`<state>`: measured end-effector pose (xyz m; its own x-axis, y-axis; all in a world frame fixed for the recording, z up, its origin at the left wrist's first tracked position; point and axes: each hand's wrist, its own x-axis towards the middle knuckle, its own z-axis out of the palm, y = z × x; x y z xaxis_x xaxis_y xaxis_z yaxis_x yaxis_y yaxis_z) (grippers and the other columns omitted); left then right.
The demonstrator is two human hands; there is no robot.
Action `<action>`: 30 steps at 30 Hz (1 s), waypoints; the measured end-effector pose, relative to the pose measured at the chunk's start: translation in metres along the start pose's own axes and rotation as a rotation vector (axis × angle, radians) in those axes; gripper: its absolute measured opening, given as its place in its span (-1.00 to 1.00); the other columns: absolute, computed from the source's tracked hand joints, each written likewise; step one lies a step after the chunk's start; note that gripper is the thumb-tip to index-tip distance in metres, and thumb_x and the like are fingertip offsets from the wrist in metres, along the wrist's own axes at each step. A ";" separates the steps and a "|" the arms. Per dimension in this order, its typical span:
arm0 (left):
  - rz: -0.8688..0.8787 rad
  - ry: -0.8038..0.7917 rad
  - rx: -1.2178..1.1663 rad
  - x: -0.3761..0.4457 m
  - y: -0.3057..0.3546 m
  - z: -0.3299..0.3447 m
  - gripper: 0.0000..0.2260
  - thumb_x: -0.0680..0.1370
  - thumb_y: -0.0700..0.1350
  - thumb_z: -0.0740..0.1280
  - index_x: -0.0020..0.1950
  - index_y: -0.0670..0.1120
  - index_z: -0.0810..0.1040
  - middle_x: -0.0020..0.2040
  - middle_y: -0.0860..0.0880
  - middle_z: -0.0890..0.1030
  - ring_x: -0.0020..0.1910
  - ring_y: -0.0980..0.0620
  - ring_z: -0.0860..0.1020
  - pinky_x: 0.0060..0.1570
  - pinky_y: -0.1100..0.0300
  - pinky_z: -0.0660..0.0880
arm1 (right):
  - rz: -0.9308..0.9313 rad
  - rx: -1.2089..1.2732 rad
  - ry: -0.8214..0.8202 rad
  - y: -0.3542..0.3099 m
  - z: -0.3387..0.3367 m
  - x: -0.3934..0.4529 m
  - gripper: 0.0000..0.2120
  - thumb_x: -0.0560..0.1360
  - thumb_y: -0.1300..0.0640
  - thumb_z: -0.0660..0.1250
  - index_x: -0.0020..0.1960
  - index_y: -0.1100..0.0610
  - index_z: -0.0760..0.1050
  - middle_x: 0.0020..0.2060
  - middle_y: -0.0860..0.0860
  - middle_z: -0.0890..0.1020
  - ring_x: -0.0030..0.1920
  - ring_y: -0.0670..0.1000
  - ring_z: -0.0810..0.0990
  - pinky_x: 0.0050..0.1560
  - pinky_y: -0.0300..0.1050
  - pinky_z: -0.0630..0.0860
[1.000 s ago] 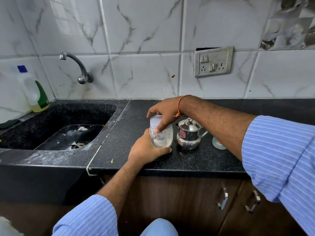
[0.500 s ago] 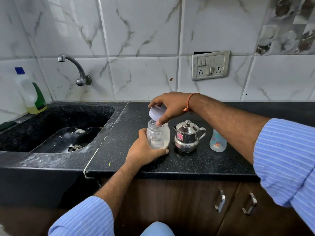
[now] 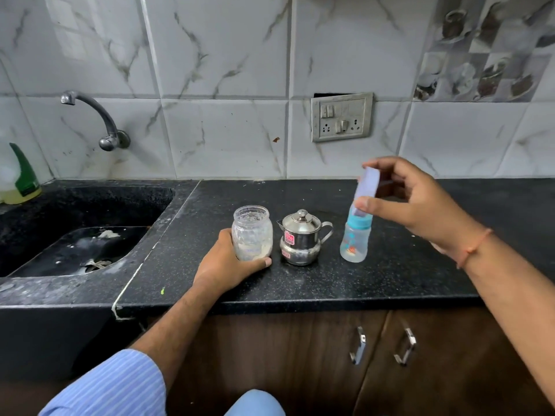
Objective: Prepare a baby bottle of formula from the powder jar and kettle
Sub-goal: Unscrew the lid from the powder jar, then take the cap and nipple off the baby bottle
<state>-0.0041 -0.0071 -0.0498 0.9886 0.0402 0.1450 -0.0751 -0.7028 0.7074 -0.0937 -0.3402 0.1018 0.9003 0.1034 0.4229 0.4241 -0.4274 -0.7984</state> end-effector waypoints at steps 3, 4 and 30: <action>0.011 0.000 0.011 -0.001 0.000 0.001 -0.02 0.31 0.40 0.66 0.54 0.04 0.30 0.44 0.12 0.57 0.38 -0.03 0.60 0.28 -0.08 0.58 | 0.082 -0.009 0.153 0.046 -0.015 -0.030 -0.34 0.26 -0.16 0.65 0.33 -0.17 0.57 0.20 -0.08 0.70 0.19 -0.03 0.69 0.26 0.04 0.63; 0.013 0.000 0.018 -0.001 0.000 0.001 -0.01 0.31 0.40 0.66 0.55 0.03 0.30 0.45 0.10 0.57 0.38 -0.04 0.59 0.29 -0.08 0.58 | 0.125 -0.031 0.202 0.065 -0.018 -0.037 -0.31 0.23 -0.20 0.66 0.33 -0.19 0.57 0.20 -0.10 0.70 0.19 -0.03 0.69 0.29 0.07 0.63; 0.071 0.036 0.048 0.004 0.000 0.005 -0.05 0.39 0.41 0.59 0.63 0.23 0.19 0.50 0.21 0.55 0.44 -0.06 0.59 0.37 -0.10 0.50 | 0.377 -0.426 0.002 0.149 -0.012 0.010 -0.03 0.37 0.13 0.63 0.67 -0.04 0.24 0.62 -0.03 0.36 0.58 0.04 0.35 0.54 0.00 0.32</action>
<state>0.0005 -0.0103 -0.0523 0.9756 0.0143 0.2190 -0.1375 -0.7381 0.6606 -0.0224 -0.4134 -0.0076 0.9813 -0.1278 0.1436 -0.0037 -0.7593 -0.6507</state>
